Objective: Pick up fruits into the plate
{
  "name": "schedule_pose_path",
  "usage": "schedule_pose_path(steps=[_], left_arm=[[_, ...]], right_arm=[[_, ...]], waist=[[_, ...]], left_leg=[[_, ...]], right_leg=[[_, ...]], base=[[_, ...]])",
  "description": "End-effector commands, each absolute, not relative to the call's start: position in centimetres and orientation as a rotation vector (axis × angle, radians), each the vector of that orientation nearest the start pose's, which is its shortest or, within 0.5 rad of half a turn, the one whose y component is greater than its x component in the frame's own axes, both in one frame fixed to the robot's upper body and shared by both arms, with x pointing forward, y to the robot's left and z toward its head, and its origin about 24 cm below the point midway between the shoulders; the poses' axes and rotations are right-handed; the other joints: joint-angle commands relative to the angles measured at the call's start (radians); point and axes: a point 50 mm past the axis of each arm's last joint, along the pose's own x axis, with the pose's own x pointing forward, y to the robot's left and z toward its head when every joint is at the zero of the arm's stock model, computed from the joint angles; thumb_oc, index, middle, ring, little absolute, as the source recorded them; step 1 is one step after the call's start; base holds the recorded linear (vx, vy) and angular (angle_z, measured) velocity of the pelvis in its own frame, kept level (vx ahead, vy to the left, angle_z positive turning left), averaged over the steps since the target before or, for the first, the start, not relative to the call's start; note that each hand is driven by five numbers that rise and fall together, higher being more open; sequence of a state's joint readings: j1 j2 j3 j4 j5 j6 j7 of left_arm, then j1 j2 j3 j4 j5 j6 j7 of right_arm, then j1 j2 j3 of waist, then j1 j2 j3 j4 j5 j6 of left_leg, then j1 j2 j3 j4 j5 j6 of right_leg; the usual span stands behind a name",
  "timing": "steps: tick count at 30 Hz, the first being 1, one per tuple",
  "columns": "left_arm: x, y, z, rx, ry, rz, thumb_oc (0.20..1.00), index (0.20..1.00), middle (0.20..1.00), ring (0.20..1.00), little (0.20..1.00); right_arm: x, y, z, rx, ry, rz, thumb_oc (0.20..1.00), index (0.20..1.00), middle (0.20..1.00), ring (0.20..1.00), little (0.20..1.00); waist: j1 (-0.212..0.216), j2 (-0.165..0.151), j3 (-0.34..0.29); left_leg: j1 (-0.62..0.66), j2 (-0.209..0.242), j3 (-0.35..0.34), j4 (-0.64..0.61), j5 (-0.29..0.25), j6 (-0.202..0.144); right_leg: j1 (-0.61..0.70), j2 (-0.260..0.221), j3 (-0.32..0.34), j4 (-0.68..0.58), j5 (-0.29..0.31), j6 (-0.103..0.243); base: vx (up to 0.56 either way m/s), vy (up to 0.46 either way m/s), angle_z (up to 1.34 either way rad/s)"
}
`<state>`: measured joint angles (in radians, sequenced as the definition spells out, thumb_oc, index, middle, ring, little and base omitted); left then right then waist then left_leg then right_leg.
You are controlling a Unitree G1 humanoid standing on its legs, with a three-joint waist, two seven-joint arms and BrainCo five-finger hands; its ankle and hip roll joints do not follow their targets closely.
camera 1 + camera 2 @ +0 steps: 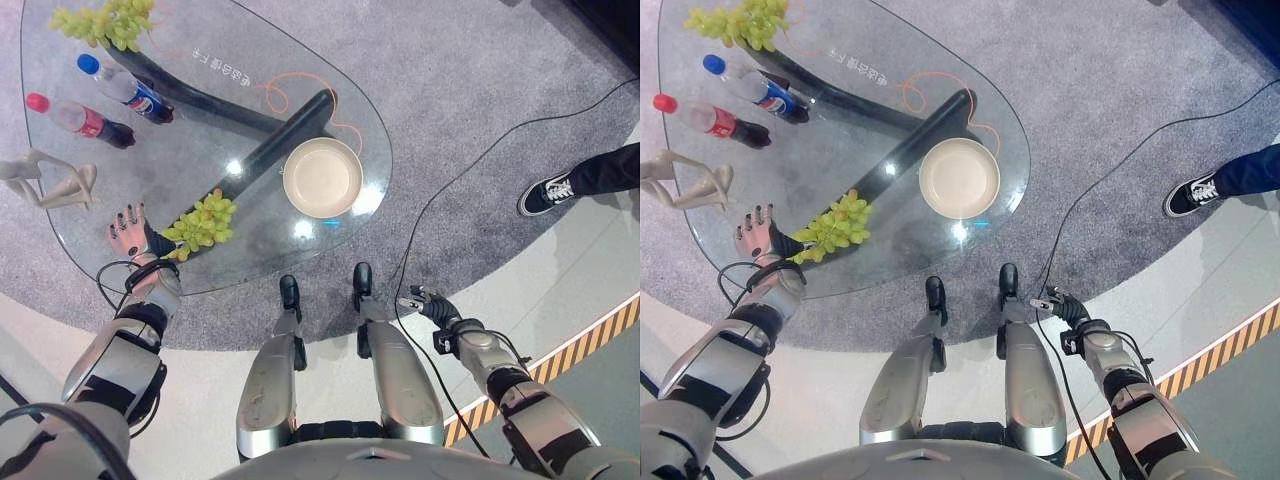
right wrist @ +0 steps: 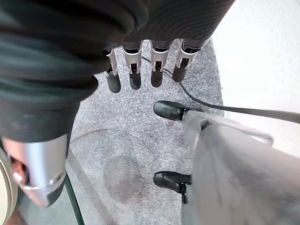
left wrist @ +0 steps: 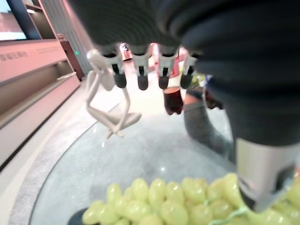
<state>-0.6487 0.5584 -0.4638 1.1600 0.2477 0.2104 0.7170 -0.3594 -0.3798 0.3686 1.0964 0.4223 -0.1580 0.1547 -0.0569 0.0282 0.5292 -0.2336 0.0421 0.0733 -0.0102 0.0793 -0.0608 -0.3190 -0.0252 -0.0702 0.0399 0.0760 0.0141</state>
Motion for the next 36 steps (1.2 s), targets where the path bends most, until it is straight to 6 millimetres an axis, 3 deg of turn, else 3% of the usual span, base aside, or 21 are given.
schedule_pose_path(steps=[1, 14, 25, 36], left_arm=[[30.8, 33.2, 4.1, 1.419, 0.404, 0.72, 1.0, 1.0, 1.0, 1.0, 1.0], [31.8, 33.1, 5.4, 1.53, 0.391, 0.691, 1.0, 1.0, 1.0, 1.0, 1.0], [31.8, 34.1, 7.1, 1.646, 0.421, 0.8, 1.0, 1.0, 1.0, 1.0, 1.0], [31.9, 34.3, 8.3, 1.589, 0.428, 0.903, 1.0, 1.0, 1.0, 1.0, 1.0]], right_arm=[[25.8, -23.0, -6.9, -0.091, 0.564, 0.083, 1.0, 1.0, 1.0, 1.0, 1.0], [25.8, -23.7, -6.6, 0.013, 0.535, 0.028, 1.0, 1.0, 1.0, 1.0, 1.0], [26.9, -23.1, -5.5, 0.055, 0.454, 0.023, 1.0, 1.0, 1.0, 1.0, 1.0], [26.6, -23.5, -5.3, 0.087, 0.425, -0.003, 1.0, 1.0, 1.0, 1.0, 1.0]], waist=[[0.0, -0.029, -0.009], [-0.008, -0.048, -0.009], [-0.012, -0.061, -0.009], [-0.01, -0.064, -0.009]], left_leg=[[-0.126, -0.062, -0.086, 0.126, -0.073, 0.039], [-0.241, -0.067, -0.087, 0.168, -0.068, 0.044], [-0.316, -0.075, -0.095, 0.212, -0.073, 0.043], [-0.383, -0.088, -0.109, 0.248, -0.084, 0.052]], right_leg=[[-0.144, 0.034, 0.049, 0.181, -0.092, 0.028], [-0.263, 0.051, 0.056, 0.242, -0.093, 0.031], [-0.33, 0.06, 0.057, 0.277, -0.093, 0.031], [-0.397, 0.073, 0.058, 0.322, -0.102, 0.03]], base=[[-0.06, 0.056, -0.04], [-0.03, 0.011, 0.01], [-0.01, -0.001, 0.01], [-0.01, -0.004, 0.01]])
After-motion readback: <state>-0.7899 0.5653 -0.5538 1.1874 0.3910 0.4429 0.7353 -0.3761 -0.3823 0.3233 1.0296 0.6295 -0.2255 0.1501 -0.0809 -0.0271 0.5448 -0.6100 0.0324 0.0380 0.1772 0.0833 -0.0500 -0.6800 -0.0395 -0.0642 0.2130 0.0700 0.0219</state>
